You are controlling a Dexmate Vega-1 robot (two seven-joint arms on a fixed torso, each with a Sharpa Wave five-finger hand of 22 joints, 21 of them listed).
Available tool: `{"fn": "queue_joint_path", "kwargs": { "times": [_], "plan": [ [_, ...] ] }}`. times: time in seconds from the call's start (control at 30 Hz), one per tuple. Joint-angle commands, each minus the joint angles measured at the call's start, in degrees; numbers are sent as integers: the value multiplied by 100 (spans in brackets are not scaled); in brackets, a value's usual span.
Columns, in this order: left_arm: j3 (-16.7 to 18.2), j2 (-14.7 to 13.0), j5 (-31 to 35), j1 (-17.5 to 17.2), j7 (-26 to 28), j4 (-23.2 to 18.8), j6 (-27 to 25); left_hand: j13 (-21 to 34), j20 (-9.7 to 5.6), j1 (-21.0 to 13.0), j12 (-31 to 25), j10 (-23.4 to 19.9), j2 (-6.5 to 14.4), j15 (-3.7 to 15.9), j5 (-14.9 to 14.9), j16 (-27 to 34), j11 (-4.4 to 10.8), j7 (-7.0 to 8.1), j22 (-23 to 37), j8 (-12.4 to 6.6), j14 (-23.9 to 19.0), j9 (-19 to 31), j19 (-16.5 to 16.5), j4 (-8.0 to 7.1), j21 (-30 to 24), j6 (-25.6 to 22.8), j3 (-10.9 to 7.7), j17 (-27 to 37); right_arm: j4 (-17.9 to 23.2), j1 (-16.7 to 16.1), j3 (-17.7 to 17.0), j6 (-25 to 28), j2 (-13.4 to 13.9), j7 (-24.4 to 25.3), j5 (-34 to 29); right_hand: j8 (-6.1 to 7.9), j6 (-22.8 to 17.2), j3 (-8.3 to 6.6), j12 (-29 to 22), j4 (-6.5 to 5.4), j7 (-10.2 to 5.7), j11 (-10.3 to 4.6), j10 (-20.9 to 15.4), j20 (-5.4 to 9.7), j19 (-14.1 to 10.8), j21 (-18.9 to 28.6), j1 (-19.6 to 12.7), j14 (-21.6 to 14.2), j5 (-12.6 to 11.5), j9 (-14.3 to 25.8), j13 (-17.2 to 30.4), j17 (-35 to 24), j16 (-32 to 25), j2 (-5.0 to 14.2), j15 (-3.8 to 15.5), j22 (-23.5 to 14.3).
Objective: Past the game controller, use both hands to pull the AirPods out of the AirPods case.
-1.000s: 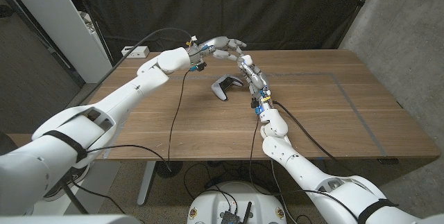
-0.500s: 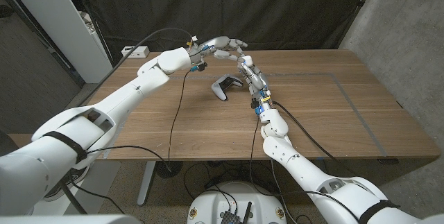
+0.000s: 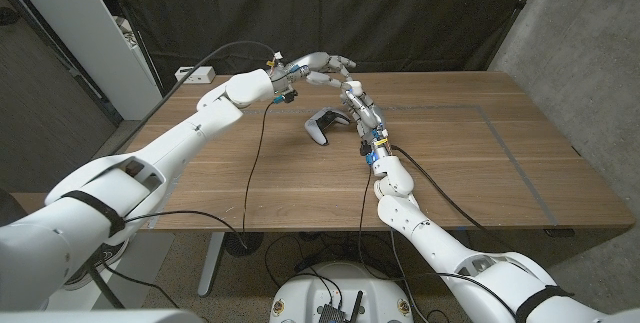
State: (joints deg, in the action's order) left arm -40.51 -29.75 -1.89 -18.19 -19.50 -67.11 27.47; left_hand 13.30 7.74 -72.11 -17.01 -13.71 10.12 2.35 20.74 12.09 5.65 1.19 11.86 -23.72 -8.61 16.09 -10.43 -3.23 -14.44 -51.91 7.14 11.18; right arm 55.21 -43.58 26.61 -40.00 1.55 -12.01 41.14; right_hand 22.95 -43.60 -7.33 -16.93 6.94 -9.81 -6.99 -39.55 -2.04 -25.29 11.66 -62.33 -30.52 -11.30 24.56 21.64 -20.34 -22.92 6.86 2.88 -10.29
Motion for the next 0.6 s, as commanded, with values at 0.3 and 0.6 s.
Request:
{"fn": "queue_joint_path", "kwargs": {
  "times": [0.3, 0.6],
  "plan": [
    [84, -16, -138, -105, 22, -1, 116, 12, -42, -35, 7, -96, 10, 165, -182, -10, -5, 199, 26, -229, -73, 359, -8, -4, -46, -706, -87, 11, 104, -47, 35, 130, 26, 119, -47, -84, 82, 60, -47, -4, 83, 20, -36, -79, -19, 25, 92, -108, -20, -39, 32, -17, -51, -22, 976, -6],
    [106, 4, -183, -155, 51, -51, 78, 16, -36, -47, 7, -124, 12, 176, -285, -8, 13, 188, 28, -214, -97, 378, -5, -2, -52, -694, -139, 10, 177, -80, 37, 183, 66, 109, -23, -107, 53, 65, -76, 2, 125, 37, -95, -109, 20, 12, 98, -167, -23, -84, 49, -46, -76, -26, 979, -7]
  ]
}}
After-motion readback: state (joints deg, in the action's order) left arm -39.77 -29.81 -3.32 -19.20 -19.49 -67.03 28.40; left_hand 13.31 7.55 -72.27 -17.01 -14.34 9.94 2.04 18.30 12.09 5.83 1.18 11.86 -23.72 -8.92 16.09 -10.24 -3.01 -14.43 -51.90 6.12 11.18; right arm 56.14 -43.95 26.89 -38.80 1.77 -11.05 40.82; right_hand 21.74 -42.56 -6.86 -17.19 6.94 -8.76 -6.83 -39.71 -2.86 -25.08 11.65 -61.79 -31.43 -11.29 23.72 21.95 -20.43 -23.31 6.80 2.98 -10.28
